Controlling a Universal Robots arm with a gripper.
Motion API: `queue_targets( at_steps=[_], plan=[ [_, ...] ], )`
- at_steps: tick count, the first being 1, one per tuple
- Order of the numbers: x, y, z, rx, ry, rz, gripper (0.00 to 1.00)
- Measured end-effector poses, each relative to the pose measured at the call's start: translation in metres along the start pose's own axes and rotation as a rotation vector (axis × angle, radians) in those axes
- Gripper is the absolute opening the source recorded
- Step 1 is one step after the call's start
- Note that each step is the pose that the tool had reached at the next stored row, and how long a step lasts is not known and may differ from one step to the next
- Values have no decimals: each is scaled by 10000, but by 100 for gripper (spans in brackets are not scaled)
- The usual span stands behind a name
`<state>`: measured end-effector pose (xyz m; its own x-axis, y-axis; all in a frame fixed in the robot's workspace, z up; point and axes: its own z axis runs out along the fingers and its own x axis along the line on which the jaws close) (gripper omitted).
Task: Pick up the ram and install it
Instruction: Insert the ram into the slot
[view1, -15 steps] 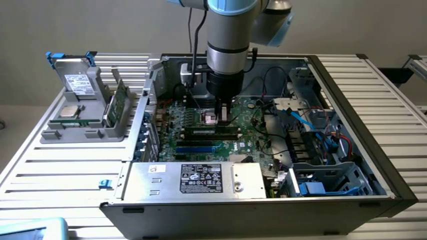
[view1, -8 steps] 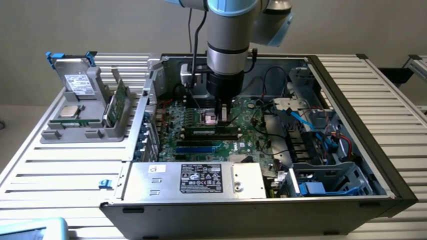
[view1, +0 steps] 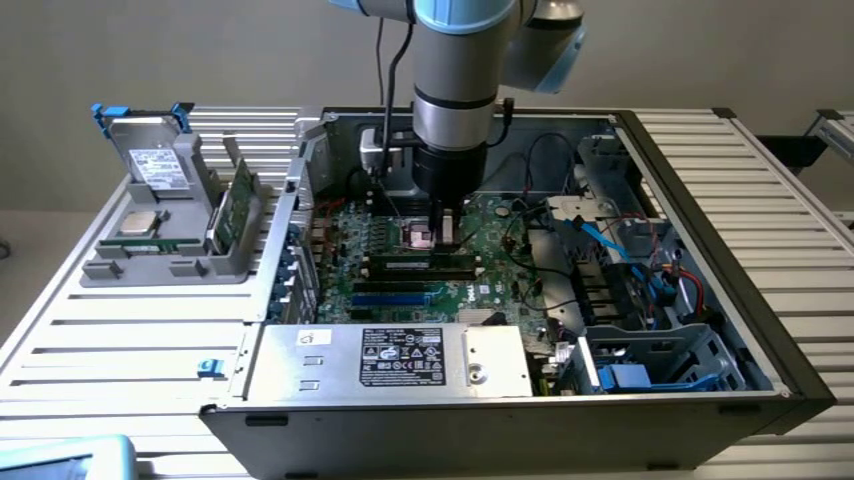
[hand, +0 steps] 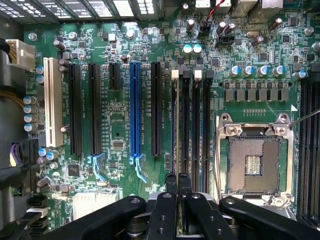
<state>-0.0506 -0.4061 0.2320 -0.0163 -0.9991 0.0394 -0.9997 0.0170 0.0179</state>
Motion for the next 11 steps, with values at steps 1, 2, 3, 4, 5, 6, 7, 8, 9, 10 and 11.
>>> queue_targets(
  at_steps=[1, 2, 3, 4, 5, 6, 7, 8, 9, 10, 11],
  plan=[
    [0, 0, 1, 0, -1, 7, 13],
    [0, 0, 2, 0, 0, 13, 13],
    [0, 1, 2, 0, -1, 21, 13],
    [0, 0, 3, 0, -1, 29, 13],
    [0, 1, 4, 0, -1, 35, 13],
    [0, 1, 5, -1, -2, 38, 13],
    [0, -1, 5, -1, -1, 40, 13],
    [0, -3, 5, -1, -1, 40, 13],
    [0, -4, 5, -1, 0, 42, 13],
    [0, -6, 5, 0, 0, 41, 13],
    [0, -7, 5, 2, 1, 40, 13]
  ],
)
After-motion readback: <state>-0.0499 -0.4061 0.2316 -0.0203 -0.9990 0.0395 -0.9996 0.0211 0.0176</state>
